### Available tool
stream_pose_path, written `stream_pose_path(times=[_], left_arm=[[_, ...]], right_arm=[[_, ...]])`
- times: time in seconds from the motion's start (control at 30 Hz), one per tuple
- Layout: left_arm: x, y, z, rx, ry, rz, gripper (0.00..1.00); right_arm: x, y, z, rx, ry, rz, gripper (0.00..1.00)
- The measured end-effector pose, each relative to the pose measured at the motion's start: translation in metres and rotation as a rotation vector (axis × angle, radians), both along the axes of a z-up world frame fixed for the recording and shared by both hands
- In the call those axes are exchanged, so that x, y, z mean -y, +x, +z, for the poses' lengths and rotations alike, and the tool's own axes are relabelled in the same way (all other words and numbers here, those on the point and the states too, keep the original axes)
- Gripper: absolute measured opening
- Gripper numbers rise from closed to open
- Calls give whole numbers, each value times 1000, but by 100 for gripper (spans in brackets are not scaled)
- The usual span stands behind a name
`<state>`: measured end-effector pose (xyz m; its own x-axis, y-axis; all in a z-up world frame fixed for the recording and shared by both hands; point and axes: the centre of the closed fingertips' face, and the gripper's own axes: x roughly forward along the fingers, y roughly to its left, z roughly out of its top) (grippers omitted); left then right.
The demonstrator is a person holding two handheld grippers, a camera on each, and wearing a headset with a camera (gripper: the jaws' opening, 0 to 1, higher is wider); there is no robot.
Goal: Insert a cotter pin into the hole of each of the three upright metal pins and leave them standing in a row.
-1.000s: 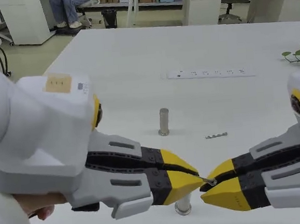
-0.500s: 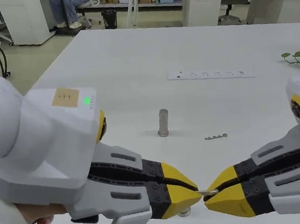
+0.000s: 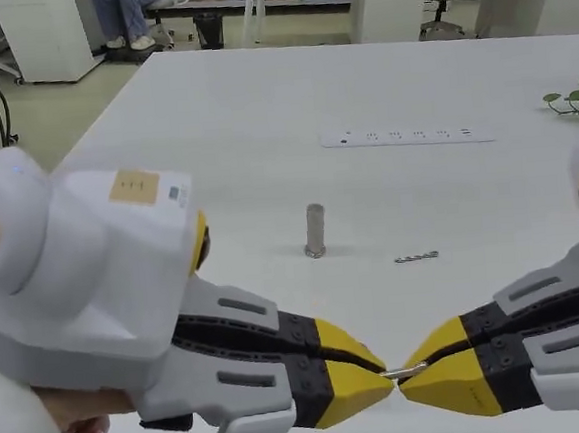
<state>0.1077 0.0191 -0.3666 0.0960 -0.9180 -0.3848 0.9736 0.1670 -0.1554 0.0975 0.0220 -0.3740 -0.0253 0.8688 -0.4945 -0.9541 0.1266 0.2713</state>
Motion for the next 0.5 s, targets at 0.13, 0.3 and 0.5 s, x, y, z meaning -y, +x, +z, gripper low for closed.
stream_pose_path(times=[0.13,0.3,0.5], left_arm=[[-1,3,-3,30,5,3,2],[-4,13,-10,61,32,46,16],[-9,22,-25,70,76,95,28]], right_arm=[[0,3,-3,8,11,-31,0],[3,10,-6,31,15,-69,0],[14,21,-16,78,-20,-108,0]])
